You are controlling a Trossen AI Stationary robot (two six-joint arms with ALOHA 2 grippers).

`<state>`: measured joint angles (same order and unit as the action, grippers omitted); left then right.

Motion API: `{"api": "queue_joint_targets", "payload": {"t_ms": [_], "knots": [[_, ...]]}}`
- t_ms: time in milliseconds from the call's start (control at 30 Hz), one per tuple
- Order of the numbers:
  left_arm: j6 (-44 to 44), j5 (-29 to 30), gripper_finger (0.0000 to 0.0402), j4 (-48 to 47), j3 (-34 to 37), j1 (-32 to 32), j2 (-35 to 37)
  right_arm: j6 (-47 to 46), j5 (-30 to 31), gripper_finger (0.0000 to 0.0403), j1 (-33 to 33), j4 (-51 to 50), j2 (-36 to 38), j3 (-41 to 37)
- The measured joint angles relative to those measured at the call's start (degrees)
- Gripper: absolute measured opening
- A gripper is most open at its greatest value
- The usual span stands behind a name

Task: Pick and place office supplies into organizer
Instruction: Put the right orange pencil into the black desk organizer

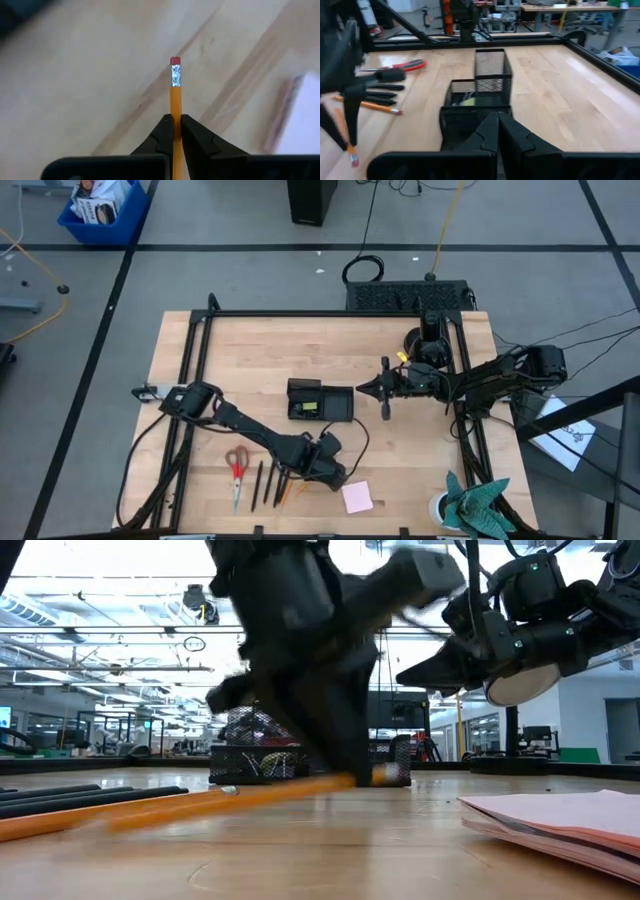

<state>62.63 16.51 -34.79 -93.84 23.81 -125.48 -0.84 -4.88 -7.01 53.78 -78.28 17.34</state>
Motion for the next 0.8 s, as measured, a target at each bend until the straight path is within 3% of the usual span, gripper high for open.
{"api": "queue_joint_targets", "payload": {"t_ms": [333, 667, 800], "knots": [[-11.04, 8.72, 0.0025, 0.38, -0.11, 1.46, 9.52, 0.0, -1.41, 0.0, 0.0, 0.85, 0.07, 0.02], [-40.17, 24.53, 0.0026, 2.26, -0.13, 4.65, 22.38, -0.45, -1.43, 0.0, 0.0, 0.83, 0.07, 0.0], [-51.45, 26.58, 0.0026, 4.98, -0.15, 4.87, 25.55, -0.44, -1.45, 0.0, 0.0, 0.91, 0.07, 0.0]]}}
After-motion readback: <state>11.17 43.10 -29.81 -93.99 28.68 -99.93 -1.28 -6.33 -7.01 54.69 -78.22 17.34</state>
